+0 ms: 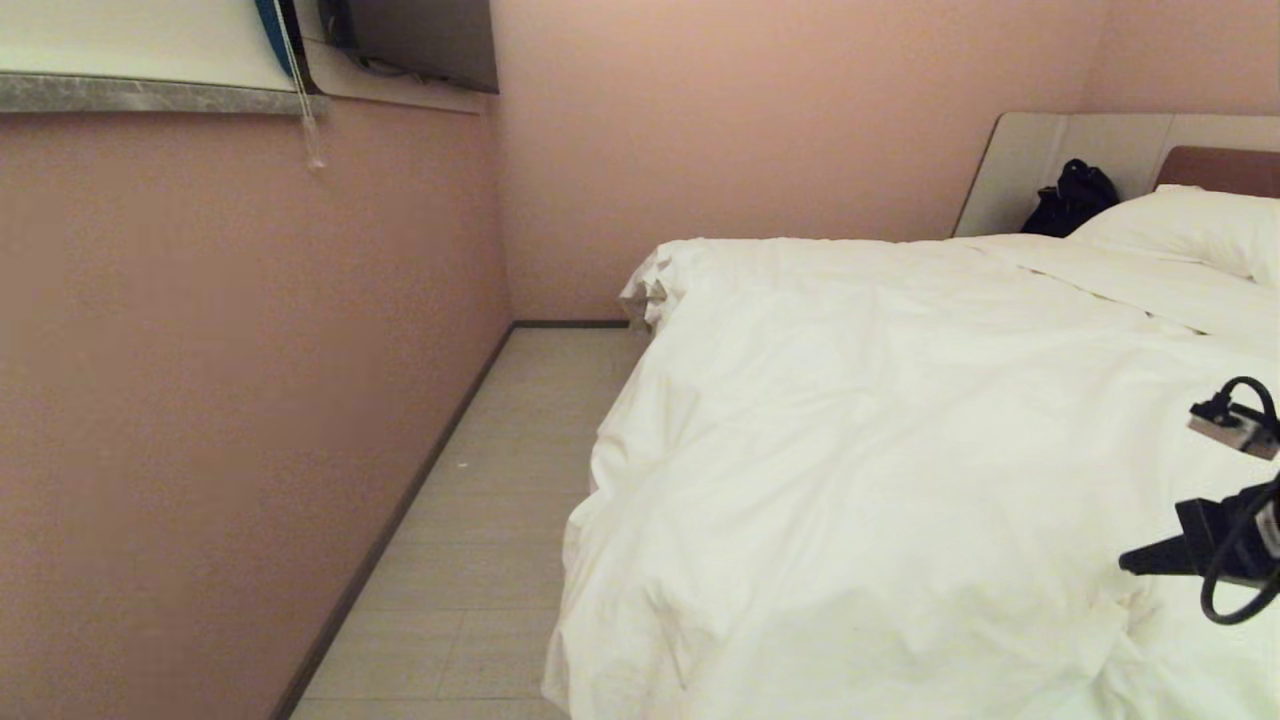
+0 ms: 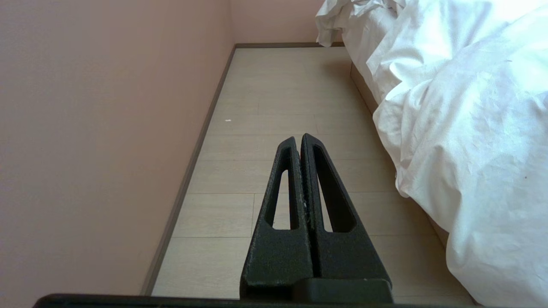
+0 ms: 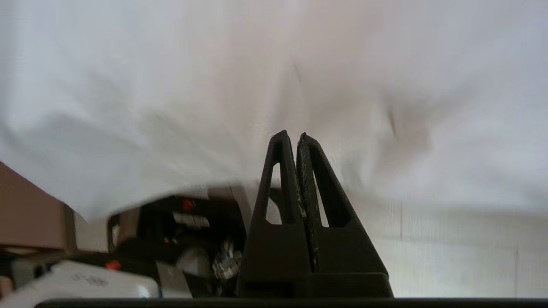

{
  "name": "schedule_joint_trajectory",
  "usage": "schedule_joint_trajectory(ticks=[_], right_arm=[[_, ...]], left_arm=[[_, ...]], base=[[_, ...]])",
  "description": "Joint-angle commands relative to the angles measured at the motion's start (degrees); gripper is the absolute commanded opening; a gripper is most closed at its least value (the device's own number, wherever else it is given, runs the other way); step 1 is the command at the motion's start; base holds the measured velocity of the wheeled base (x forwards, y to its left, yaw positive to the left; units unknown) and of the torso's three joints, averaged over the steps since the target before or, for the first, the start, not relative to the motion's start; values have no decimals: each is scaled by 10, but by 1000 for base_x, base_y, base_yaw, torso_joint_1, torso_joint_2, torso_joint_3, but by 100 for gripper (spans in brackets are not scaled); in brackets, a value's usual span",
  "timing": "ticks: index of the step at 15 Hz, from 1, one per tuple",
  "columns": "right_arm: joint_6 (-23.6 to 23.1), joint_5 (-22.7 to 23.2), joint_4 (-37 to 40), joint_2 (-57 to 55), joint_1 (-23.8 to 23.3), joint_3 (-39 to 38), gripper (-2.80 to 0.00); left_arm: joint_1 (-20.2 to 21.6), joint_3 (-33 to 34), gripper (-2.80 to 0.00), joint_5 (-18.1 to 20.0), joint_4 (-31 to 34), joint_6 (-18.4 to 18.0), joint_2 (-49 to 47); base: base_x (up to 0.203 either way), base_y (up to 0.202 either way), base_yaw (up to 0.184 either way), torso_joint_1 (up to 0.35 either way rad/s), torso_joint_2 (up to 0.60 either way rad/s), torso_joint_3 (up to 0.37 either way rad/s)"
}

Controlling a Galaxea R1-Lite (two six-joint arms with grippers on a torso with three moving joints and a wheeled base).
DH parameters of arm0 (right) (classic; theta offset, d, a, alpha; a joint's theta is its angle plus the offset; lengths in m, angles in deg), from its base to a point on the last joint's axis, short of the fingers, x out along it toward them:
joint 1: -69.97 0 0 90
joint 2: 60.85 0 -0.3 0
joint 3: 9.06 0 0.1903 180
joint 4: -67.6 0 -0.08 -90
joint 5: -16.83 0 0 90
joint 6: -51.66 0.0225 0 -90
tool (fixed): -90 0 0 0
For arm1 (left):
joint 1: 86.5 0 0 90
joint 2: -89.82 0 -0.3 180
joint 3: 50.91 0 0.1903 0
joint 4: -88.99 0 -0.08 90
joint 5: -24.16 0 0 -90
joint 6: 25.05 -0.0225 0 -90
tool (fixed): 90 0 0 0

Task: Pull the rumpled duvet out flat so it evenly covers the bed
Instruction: Flatten the corners of the folded blanket

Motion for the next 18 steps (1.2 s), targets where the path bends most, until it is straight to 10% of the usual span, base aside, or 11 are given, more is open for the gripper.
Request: schedule_joint_trajectory(ticks=[1,7,18], right_arm=[[82,-24,0,-54,20,40,-280],[116,-184,-90,-185,28,50,-280],[12,-263,-34,-24,7,-123,-280]], left_arm=[[0,0,-280,0,0,0,0],[0,0,-280,0,0,0,0],[0,0,-280,0,0,0,0]], base=[[0,0,0,0,0,0],[0,0,0,0,0,0],[0,0,0,0,0,0]])
